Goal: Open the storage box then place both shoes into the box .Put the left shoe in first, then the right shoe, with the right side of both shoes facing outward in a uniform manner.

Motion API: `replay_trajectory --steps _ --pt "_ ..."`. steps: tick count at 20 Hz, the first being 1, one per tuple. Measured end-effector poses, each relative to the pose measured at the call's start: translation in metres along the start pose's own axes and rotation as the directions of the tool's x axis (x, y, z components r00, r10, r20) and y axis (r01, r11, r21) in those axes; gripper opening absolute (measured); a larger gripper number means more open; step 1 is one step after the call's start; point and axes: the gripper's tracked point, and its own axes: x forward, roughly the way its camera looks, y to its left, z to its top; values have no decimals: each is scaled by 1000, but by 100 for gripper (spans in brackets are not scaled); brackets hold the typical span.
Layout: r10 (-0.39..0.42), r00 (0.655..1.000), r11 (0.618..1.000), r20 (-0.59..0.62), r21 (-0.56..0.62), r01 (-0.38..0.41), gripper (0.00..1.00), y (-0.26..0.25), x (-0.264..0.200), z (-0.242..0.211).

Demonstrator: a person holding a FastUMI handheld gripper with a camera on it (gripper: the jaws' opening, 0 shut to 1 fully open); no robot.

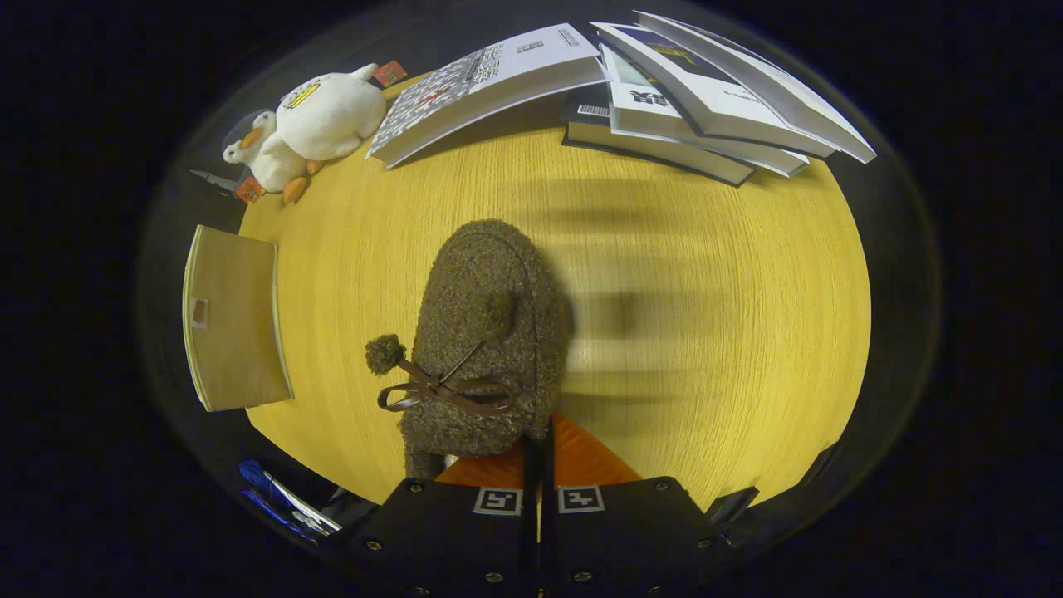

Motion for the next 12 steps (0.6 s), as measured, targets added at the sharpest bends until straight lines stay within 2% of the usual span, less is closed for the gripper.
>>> replay_trajectory --steps 5,9,12 --pt "13 997 997 74 -71 -7 2 26 -49 9" --pt "72 991 990 112 -129 -58 2 71 -85 17" --pt "83 988 977 133 -205 -54 2 101 -99 24"
